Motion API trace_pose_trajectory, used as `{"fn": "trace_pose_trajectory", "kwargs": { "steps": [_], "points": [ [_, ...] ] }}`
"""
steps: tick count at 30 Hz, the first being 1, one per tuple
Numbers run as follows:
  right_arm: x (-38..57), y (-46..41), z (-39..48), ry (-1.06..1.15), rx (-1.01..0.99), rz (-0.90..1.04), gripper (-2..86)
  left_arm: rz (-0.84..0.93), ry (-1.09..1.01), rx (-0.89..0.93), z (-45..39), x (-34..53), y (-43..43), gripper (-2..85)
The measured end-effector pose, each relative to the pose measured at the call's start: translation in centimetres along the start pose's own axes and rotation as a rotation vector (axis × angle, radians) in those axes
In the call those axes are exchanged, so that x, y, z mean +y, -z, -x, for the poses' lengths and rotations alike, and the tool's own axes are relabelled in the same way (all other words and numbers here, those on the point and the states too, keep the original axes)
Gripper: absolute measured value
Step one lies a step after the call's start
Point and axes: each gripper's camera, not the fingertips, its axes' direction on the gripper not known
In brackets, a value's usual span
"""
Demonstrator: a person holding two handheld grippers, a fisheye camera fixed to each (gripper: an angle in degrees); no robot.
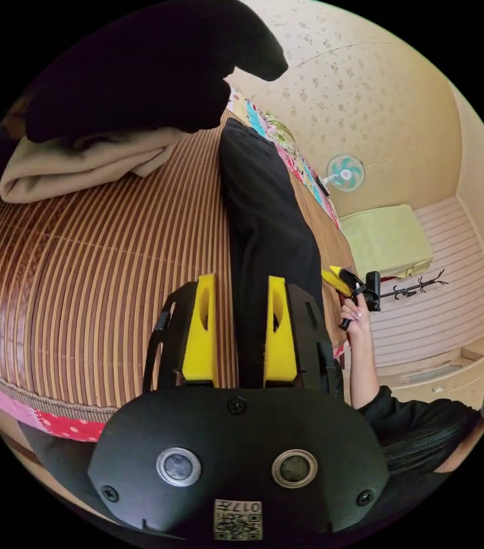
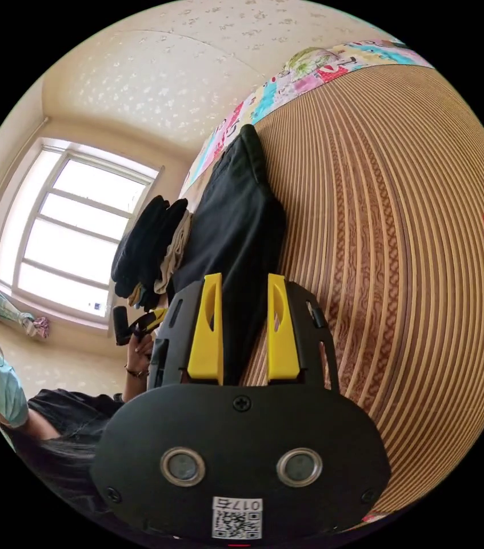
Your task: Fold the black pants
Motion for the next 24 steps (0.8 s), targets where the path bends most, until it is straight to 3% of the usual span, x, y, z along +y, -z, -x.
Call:
{"fn": "trace_pose_trajectory", "kwargs": {
  "steps": [3,8,13,16,19,21,24],
  "points": [
    [6.3,-0.2,0.5,0.024,-0.12,0.078,11.5,0.062,-0.005,0.112,0.0,2.9,0.3,12.8],
    [13.6,0.6,2.0,0.035,-0.187,0.071,11.0,0.079,-0.037,0.072,-0.7,6.4,1.8,12.2],
    [13.7,-0.4,1.6,-0.017,-0.228,0.121,7.1,0.154,-0.031,0.022,-0.2,7.4,1.9,5.6],
    [15.3,1.6,2.2,0.004,-0.297,0.108,4.3,0.208,-0.016,0.202,0.6,8.9,4.3,3.9],
    [19.1,6.4,5.8,0.152,-0.493,-0.004,3.4,0.096,-0.1,0.501,-0.9,12.2,9.7,3.3],
    [21.8,11.3,11.0,0.353,-0.612,-0.098,3.0,-0.001,-0.225,0.72,-3.8,14.0,14.6,3.3],
    [23.6,17.9,18.9,0.602,-0.655,-0.207,2.6,-0.092,-0.479,0.803,-11.0,14.8,21.1,3.3]
  ]
}}
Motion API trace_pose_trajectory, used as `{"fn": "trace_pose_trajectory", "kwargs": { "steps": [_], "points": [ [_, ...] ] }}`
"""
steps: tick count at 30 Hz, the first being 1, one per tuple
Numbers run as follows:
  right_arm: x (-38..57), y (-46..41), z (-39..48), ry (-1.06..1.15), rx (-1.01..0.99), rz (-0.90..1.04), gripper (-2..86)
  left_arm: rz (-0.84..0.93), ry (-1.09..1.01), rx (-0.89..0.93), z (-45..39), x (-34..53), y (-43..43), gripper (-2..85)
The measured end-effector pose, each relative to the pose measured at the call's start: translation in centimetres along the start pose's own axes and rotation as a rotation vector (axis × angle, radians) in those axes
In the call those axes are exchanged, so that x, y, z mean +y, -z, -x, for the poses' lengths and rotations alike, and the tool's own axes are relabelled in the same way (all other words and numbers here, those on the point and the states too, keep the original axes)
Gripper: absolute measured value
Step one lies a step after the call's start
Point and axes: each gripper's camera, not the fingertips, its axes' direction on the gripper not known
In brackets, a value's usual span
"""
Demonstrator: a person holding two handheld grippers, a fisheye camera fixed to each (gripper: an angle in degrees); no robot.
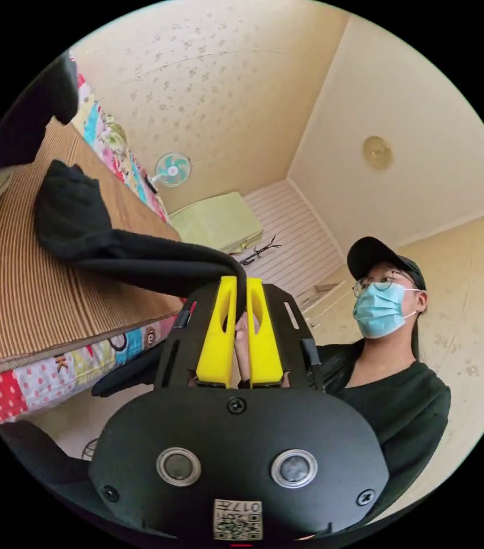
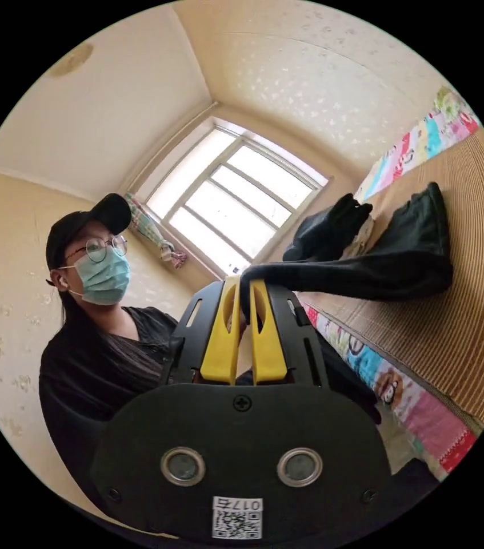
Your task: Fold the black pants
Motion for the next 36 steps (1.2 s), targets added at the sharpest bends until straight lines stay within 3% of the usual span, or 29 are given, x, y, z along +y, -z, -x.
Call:
{"fn": "trace_pose_trajectory", "kwargs": {
  "steps": [6,10,15,22,25,28,32,34,36],
  "points": [
    [-8.5,0.7,16.1,0.43,0.042,-0.091,2.1,-0.034,-0.375,0.026,-15.1,-8.0,-2.6,3.0],
    [-12.5,0.8,19.3,0.478,0.156,-0.148,1.9,-0.063,-0.35,-0.076,-16.6,-11.8,-4.5,2.0],
    [-18.8,1.1,13.3,0.326,0.395,-0.125,1.9,-0.042,-0.115,-0.193,-9.7,-17.2,-7.3,1.9],
    [-24.6,0.6,1.1,0.124,0.637,-0.164,2.2,-0.027,-0.088,-0.329,-2.0,-22.1,-10.7,2.5],
    [-20.3,-0.6,-1.0,0.157,0.655,-0.126,2.4,0.008,-0.171,-0.426,-0.9,-17.1,-11.4,3.3],
    [-10.8,-1.8,-5.4,0.108,0.679,-0.007,2.8,0.148,-0.051,-0.512,4.2,-8.0,-11.5,4.4],
    [5.5,-4.1,-15.2,-0.318,0.783,0.348,4.7,0.437,0.267,-0.689,12.4,6.7,-11.7,8.5],
    [11.0,-4.4,-16.7,-0.451,0.842,0.408,6.1,0.427,0.376,-0.724,13.6,10.7,-10.3,12.6],
    [13.5,-3.0,-16.0,-0.503,0.789,0.277,7.3,0.24,0.443,-0.692,13.6,12.0,-7.5,13.5]
  ]
}}
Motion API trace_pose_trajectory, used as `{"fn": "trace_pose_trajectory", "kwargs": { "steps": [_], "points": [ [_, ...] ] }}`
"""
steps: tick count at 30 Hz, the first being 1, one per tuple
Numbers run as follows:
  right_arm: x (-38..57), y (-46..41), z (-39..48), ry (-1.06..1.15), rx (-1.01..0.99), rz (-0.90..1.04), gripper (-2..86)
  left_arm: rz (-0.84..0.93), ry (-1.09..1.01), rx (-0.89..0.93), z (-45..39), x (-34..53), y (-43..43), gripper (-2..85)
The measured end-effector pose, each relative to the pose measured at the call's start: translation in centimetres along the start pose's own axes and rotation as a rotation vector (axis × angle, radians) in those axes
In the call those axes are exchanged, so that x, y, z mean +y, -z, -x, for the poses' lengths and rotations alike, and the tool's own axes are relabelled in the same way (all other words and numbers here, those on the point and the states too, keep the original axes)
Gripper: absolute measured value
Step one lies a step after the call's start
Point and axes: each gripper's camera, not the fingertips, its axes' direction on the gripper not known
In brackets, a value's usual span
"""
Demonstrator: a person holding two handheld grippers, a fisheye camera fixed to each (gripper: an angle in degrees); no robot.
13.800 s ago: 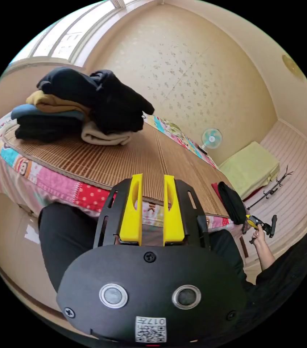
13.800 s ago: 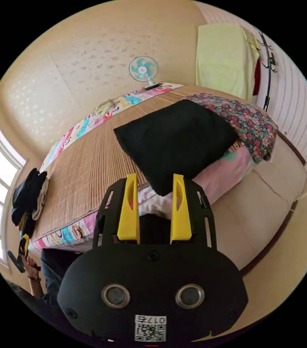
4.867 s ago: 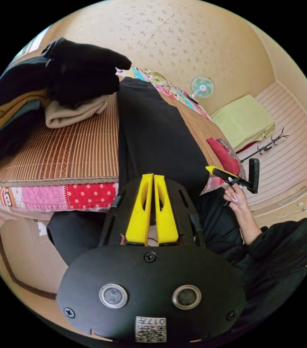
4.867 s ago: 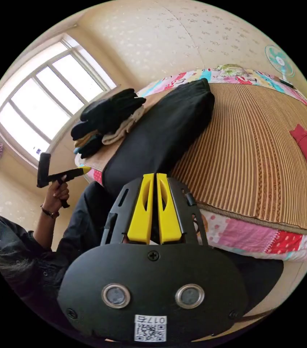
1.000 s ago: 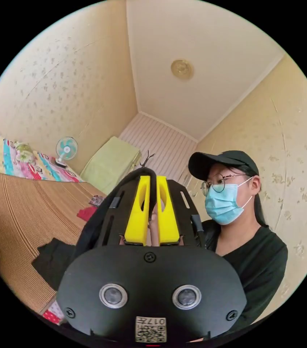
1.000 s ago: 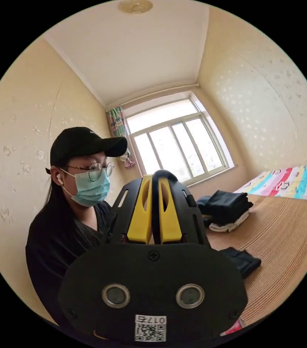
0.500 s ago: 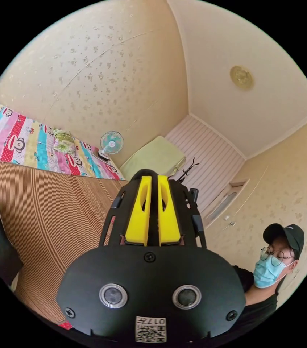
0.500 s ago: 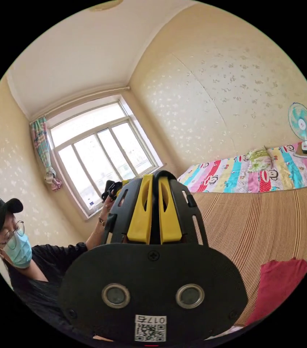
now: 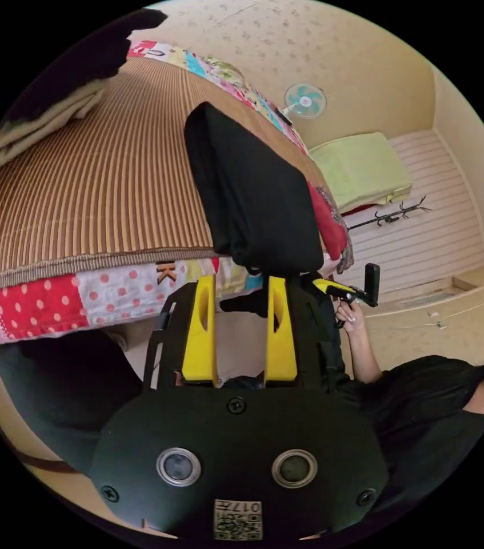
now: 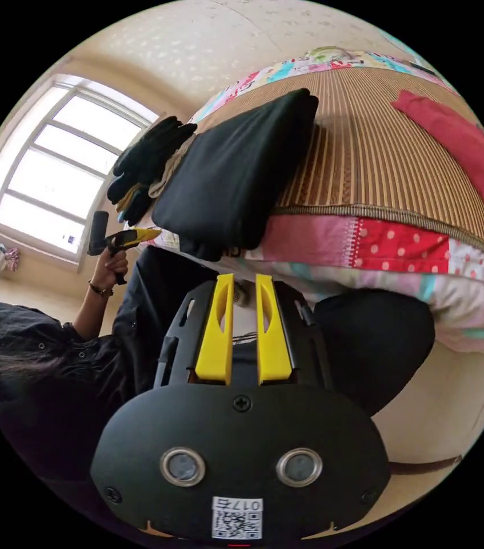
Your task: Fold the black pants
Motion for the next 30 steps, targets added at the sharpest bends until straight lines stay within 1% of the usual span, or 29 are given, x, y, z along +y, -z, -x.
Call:
{"fn": "trace_pose_trajectory", "kwargs": {
  "steps": [1,2,3,6,8,9,10,11,13,15,17,19,20,21,22,23,24,26,28,30],
  "points": [
    [0.0,0.5,-0.3,-0.015,-0.029,-0.034,7.5,-0.041,0.016,0.024,0.3,-0.2,0.5,13.7],
    [-0.6,1.8,-0.8,-0.035,-0.08,-0.108,8.5,-0.107,0.042,0.053,0.7,-1.2,1.4,15.3],
    [-2.0,3.1,-1.0,-0.019,-0.122,-0.187,9.8,-0.137,0.053,0.061,0.7,-3.0,1.7,17.9],
    [-7.4,4.1,-1.3,0.012,-0.124,-0.264,14.5,-0.086,0.003,0.042,-0.3,-8.5,0.0,20.5],
    [-11.0,2.5,-2.0,-0.018,-0.087,-0.233,17.1,-0.021,0.008,-0.018,-0.6,-11.1,-2.5,20.3],
    [-13.0,0.7,-2.5,-0.039,-0.078,-0.189,18.0,0.048,0.018,-0.046,-0.6,-12.0,-4.6,19.1],
    [-13.8,-0.4,-2.8,-0.054,-0.083,-0.161,18.5,0.061,0.015,-0.051,-0.8,-12.2,-5.3,18.1],
    [-14.9,-2.9,-3.1,-0.065,-0.099,-0.092,19.1,0.084,0.028,-0.059,-1.0,-11.9,-6.3,16.6],
    [-14.6,-4.2,-2.2,-0.049,-0.055,-0.128,19.9,0.045,0.015,-0.092,-2.0,-10.6,-6.5,15.5],
    [-13.1,-4.7,-0.2,-0.027,0.028,-0.106,20.8,0.096,0.001,-0.126,-3.0,-8.4,-6.8,14.2],
    [-11.5,-4.7,0.6,-0.066,0.05,-0.095,20.4,0.164,0.003,-0.086,-3.1,-6.5,-7.0,12.0],
    [-10.0,-4.8,1.0,-0.089,0.073,-0.056,17.7,0.223,0.024,0.019,-2.4,-4.2,-7.2,8.9],
    [-9.3,-5.1,1.0,-0.089,0.06,0.012,14.3,0.24,0.074,0.107,-1.5,-2.5,-7.2,7.3],
    [-8.6,-5.4,0.6,-0.081,0.006,0.078,11.2,0.24,0.105,0.17,-0.9,-0.8,-6.9,6.5],
    [-8.1,-5.4,0.4,-0.079,-0.044,0.098,9.8,0.233,0.106,0.194,-0.9,-0.1,-6.6,6.4],
    [-7.2,-5.5,-0.1,-0.078,-0.185,0.115,7.9,0.209,0.089,0.239,-1.3,1.1,-5.4,6.2],
    [-6.2,-5.3,-0.1,-0.075,-0.313,0.096,7.1,0.174,0.054,0.272,-2.1,1.8,-3.8,6.1],
    [-5.2,-4.7,1.3,-0.059,-0.419,0.039,6.8,0.106,-0.017,0.302,-3.9,1.8,-0.5,6.0],
    [-5.4,-4.1,3.6,-0.031,-0.495,0.008,6.6,0.033,-0.099,0.285,-6.0,0.8,3.4,6.1],
    [-7.8,-3.6,7.3,0.051,-0.624,-0.017,6.6,-0.092,-0.199,0.248,-8.6,-1.0,9.1,6.3]
  ]
}}
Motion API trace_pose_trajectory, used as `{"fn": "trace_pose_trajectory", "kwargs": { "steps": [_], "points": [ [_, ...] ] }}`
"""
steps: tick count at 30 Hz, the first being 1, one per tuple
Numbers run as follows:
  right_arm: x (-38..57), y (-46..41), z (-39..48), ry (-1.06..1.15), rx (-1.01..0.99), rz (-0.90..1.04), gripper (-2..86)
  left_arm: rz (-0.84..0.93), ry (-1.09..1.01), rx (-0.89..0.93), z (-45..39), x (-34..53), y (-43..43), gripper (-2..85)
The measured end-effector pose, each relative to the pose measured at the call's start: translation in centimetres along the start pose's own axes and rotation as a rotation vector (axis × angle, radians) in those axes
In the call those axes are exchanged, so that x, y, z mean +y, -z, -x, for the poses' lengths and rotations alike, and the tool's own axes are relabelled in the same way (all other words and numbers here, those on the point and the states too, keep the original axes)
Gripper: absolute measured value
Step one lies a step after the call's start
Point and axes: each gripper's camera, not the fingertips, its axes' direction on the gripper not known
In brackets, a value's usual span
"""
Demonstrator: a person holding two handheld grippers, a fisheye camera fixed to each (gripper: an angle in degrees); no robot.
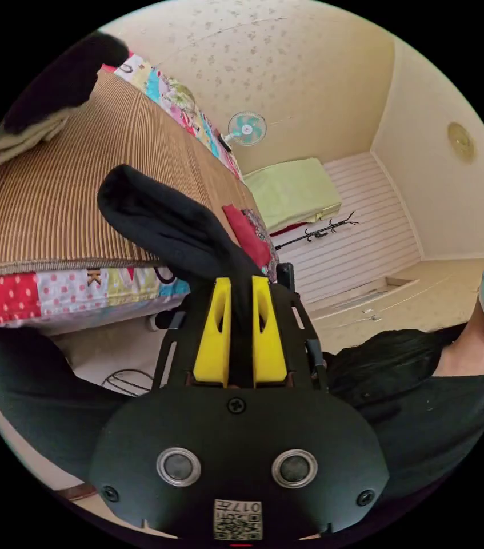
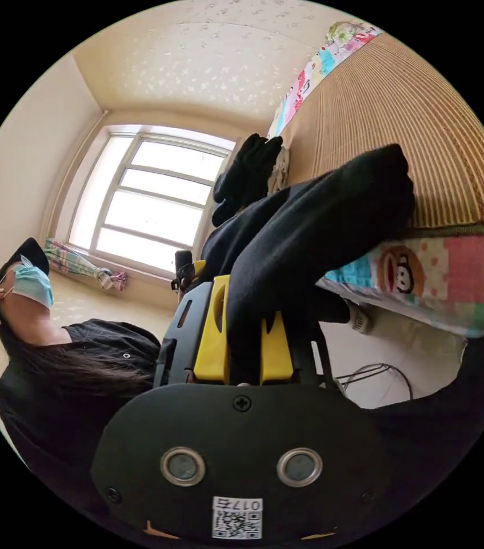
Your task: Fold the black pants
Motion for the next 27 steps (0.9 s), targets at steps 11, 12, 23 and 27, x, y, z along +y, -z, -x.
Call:
{"fn": "trace_pose_trajectory", "kwargs": {
  "steps": [11,12,23,27],
  "points": [
    [-27.3,-17.7,16.7,0.337,-0.069,0.117,7.1,-0.466,-0.127,-0.388,-6.2,-11.6,22.0,6.7],
    [-30.5,-20.9,16.6,0.265,0.007,0.138,7.5,-0.468,-0.021,-0.464,-3.7,-13.4,23.3,7.0],
    [-23.7,-32.4,6.1,0.353,0.527,0.237,9.6,-0.219,0.351,-0.89,15.4,2.9,16.4,8.5],
    [-9.0,-22.5,1.7,0.382,0.576,0.355,4.2,-0.272,0.472,-1.04,14.3,18.7,13.3,8.0]
  ]
}}
